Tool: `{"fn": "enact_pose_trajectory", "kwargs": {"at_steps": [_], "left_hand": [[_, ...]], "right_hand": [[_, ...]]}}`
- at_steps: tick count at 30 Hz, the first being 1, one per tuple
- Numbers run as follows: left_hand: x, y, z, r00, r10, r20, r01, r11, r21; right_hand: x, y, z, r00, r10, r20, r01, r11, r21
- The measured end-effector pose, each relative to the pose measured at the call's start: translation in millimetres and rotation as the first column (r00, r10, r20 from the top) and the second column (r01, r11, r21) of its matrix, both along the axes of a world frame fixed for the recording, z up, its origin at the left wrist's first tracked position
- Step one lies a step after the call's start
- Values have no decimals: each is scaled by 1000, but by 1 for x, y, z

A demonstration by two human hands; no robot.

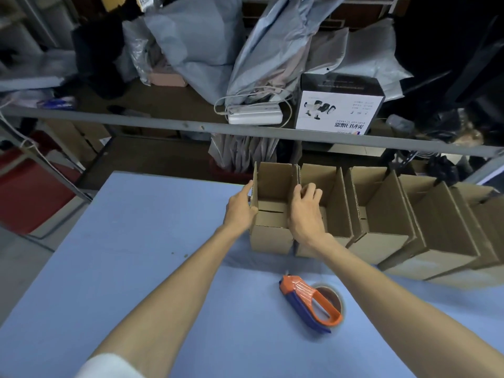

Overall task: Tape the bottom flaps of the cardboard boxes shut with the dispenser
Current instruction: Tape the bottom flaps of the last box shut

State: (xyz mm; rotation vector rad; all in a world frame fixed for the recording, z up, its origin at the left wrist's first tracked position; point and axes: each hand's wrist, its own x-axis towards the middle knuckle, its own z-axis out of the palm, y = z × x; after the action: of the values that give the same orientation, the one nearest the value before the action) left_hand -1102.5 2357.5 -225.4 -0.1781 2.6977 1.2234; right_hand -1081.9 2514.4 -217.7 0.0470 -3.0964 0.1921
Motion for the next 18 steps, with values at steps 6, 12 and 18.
{"fn": "enact_pose_trajectory", "kwargs": {"at_steps": [6,12,18], "left_hand": [[10,5,22,993,-79,-87,54,962,-267],[12,35,73,903,-414,-119,338,852,-400],[13,79,114,808,-588,43,537,704,-465]], "right_hand": [[8,14,17,998,61,-15,-62,994,-92],[23,62,60,997,78,1,-77,991,-111],[29,115,104,989,72,133,-73,997,4]]}}
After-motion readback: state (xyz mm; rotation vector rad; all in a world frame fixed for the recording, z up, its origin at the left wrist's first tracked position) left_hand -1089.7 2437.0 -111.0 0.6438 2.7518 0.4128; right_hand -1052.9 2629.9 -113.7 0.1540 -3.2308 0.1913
